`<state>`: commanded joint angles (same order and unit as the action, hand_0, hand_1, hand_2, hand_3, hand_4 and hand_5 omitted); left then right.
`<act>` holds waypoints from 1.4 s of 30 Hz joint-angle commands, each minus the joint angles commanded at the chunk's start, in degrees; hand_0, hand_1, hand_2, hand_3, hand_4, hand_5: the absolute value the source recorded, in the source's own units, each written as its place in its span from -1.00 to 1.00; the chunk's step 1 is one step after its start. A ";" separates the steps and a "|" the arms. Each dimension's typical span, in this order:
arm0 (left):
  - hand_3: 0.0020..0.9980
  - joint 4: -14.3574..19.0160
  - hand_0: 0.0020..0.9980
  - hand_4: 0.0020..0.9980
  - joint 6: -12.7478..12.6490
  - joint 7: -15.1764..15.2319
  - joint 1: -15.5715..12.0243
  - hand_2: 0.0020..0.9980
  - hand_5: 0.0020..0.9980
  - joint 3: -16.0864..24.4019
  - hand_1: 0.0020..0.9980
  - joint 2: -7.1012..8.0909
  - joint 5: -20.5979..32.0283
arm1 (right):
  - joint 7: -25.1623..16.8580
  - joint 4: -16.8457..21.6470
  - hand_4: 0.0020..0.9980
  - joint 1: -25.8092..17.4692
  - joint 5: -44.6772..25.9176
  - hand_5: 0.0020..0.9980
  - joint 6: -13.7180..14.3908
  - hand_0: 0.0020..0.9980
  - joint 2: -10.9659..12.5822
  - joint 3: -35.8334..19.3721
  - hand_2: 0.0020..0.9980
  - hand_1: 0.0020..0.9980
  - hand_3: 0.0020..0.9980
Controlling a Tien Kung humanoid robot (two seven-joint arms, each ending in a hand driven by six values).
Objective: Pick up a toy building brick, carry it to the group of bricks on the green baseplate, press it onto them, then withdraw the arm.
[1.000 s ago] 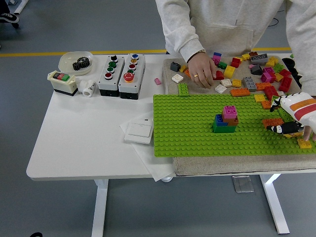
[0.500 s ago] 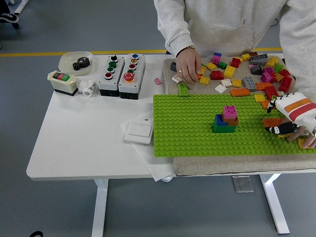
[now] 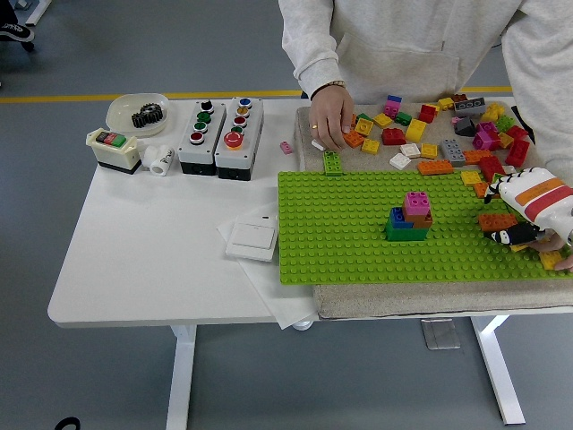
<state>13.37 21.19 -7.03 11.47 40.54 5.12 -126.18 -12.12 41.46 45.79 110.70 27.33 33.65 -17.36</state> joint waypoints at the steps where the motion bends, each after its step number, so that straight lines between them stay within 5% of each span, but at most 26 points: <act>1: 0.28 0.02 0.72 0.46 0.00 0.03 0.04 0.70 0.23 -0.03 0.69 0.00 -0.02 | -0.07 -0.43 0.77 0.05 -0.11 -0.18 0.00 0.20 -0.13 0.13 0.36 0.26 0.24; 42: 0.28 0.14 0.73 0.45 -0.61 0.82 0.55 0.70 0.23 0.50 0.70 -0.12 -1.72 | -0.92 -4.48 0.60 2.48 -1.44 -0.24 -4.90 0.20 -1.84 2.61 0.35 0.31 0.22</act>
<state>13.51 20.58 -6.20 12.02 41.03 5.00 -127.90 -13.04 36.98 48.26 109.26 22.43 31.80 -14.75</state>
